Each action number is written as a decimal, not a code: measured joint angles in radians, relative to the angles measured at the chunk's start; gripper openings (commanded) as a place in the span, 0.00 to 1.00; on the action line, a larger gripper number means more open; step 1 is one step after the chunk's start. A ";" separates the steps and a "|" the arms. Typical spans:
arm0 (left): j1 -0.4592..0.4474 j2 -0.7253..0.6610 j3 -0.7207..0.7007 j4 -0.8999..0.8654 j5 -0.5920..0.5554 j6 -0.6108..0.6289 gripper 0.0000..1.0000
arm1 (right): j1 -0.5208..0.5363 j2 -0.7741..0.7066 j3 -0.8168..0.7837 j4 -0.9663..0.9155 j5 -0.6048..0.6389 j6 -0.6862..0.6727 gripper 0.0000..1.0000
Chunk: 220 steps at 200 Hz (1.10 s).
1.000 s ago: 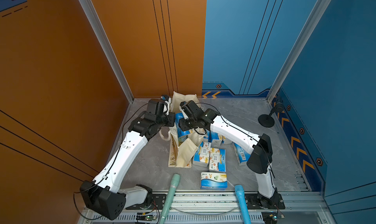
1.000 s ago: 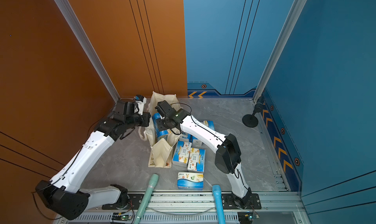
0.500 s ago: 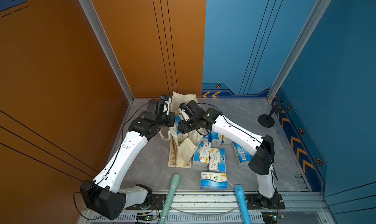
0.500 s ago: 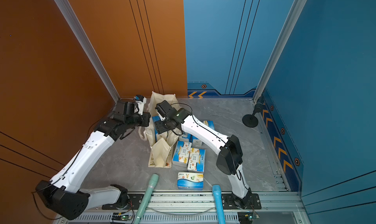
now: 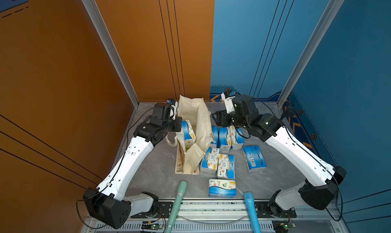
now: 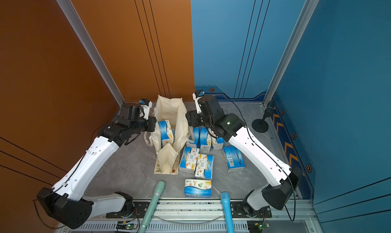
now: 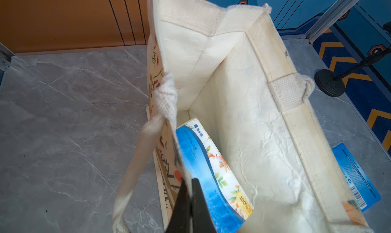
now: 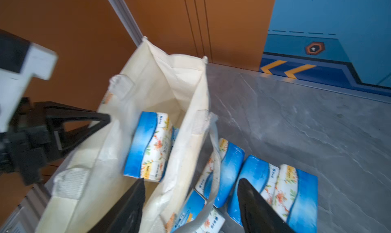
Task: Put tissues into the canvas bag
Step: Place the pack of facial tissues in the canvas bag, then pick up the pack of facial tissues from the center of the board.
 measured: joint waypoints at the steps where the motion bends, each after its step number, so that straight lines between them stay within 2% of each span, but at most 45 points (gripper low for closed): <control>1: 0.000 0.000 0.000 0.000 0.000 0.000 0.00 | -0.002 0.000 -0.003 -0.001 0.002 0.000 0.69; 57: 0.000 -0.003 0.000 -0.001 0.000 0.000 0.00 | -0.113 -0.007 -0.200 -0.122 0.105 0.002 0.71; 98: 0.000 -0.003 0.000 -0.001 0.000 0.000 0.00 | -0.170 -0.084 -0.328 -0.228 0.166 0.003 0.71; 149: 0.000 -0.003 0.000 -0.001 0.000 0.000 0.00 | -0.215 -0.165 -0.454 -0.313 0.132 0.012 0.66; 196: 0.000 -0.003 0.000 -0.001 0.000 0.000 0.00 | -0.112 -0.171 -0.507 -0.332 -0.050 -0.006 0.69; 208: 0.000 -0.003 0.000 -0.001 0.000 0.000 0.00 | -0.040 -0.180 -0.519 -0.332 -0.083 -0.031 0.74; 220: 0.000 -0.003 0.000 -0.001 0.000 0.000 0.00 | 0.074 -0.195 -0.531 -0.330 -0.107 -0.061 0.78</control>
